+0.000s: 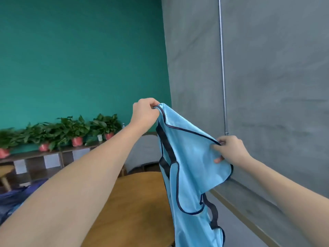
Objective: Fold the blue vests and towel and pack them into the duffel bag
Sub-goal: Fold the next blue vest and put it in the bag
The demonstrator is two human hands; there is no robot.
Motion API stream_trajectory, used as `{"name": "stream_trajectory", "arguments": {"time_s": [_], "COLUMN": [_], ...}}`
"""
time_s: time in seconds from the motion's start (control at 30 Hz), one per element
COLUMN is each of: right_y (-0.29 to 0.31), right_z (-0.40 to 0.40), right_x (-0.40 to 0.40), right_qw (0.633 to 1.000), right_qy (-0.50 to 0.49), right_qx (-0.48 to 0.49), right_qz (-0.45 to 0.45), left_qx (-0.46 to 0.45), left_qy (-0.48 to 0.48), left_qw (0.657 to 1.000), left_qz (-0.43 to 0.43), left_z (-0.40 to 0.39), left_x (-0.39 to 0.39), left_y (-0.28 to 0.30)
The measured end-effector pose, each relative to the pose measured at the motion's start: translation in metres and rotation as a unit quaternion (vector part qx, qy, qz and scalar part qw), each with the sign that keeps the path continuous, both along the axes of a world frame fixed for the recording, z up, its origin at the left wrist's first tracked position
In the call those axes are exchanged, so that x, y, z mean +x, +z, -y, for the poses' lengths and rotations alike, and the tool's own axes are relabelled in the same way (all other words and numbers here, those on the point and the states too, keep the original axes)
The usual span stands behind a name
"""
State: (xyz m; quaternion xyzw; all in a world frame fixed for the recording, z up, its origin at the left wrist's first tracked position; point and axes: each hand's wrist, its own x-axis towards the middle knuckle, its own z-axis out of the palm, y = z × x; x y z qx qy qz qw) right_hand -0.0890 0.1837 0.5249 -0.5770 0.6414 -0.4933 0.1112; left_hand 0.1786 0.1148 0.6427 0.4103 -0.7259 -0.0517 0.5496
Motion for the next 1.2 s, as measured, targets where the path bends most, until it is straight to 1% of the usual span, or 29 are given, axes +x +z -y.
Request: {"name": "stream_trajectory", "arguments": {"time_s": [0.07, 0.13, 0.23, 0.37, 0.43, 0.5, 0.57, 0.67, 0.77, 0.87, 0.93, 1.0, 1.03, 1.13, 1.2], "right_y": [0.042, 0.082, 0.136, 0.197, 0.215, 0.219, 0.207, 0.164, 0.099, 0.024, -0.023, -0.065, -0.084, -0.129, -0.149], "right_z": [0.010, 0.025, 0.049, 0.073, 0.084, 0.097, 0.113, 0.137, 0.160, 0.176, 0.182, 0.186, 0.190, 0.201, 0.210], "right_x": [0.009, 0.019, 0.040, 0.080, 0.103, 0.125, 0.145, 0.169, 0.189, 0.201, 0.206, 0.210, 0.212, 0.214, 0.213], "right_qw": [0.998, 0.995, 0.991, 0.981, 0.975, 0.971, 0.971, 0.976, 0.978, 0.975, 0.970, 0.963, 0.960, 0.940, 0.927], "right_qy": [0.010, 0.019, 0.012, 0.014, 0.031, 0.048, 0.070, 0.108, 0.138, 0.165, 0.182, 0.194, 0.198, 0.218, 0.222], "right_qx": [-0.045, -0.081, -0.135, -0.189, -0.213, -0.228, -0.221, -0.179, -0.110, -0.037, 0.008, 0.048, 0.067, 0.130, 0.166], "right_qz": [0.053, 0.064, 0.019, -0.037, -0.050, -0.055, -0.054, -0.069, -0.107, -0.144, -0.163, -0.180, -0.186, -0.230, -0.253], "left_qx": [-0.012, -0.030, -0.060, -0.075, -0.077, -0.065, -0.040, 0.017, 0.100, 0.225, 0.285, 0.306, 0.307, 0.323, 0.335], "left_qy": [0.023, 0.046, 0.070, 0.107, 0.130, 0.143, 0.153, 0.173, 0.192, 0.142, 0.120, 0.134, 0.152, 0.161, 0.157], "left_qw": [1.000, 0.998, 0.995, 0.991, 0.989, 0.988, 0.987, 0.985, 0.976, 0.963, 0.949, 0.942, 0.940, 0.928, 0.920], "left_qz": [-0.008, -0.014, -0.023, -0.019, -0.007, -0.005, -0.001, 0.007, 0.003, -0.052, -0.062, -0.036, -0.001, 0.093, 0.127], "left_z": [0.002, 0.003, 0.005, 0.013, 0.020, 0.029, 0.039, 0.062, 0.087, 0.100, 0.099, 0.097, 0.096, 0.095, 0.104], "left_x": [0.025, 0.052, 0.093, 0.142, 0.163, 0.181, 0.198, 0.224, 0.250, 0.264, 0.272, 0.275, 0.275, 0.268, 0.268], "left_y": [0.027, 0.053, 0.090, 0.128, 0.135, 0.130, 0.112, 0.062, -0.010, -0.095, -0.145, -0.184, -0.200, -0.232, -0.249]}}
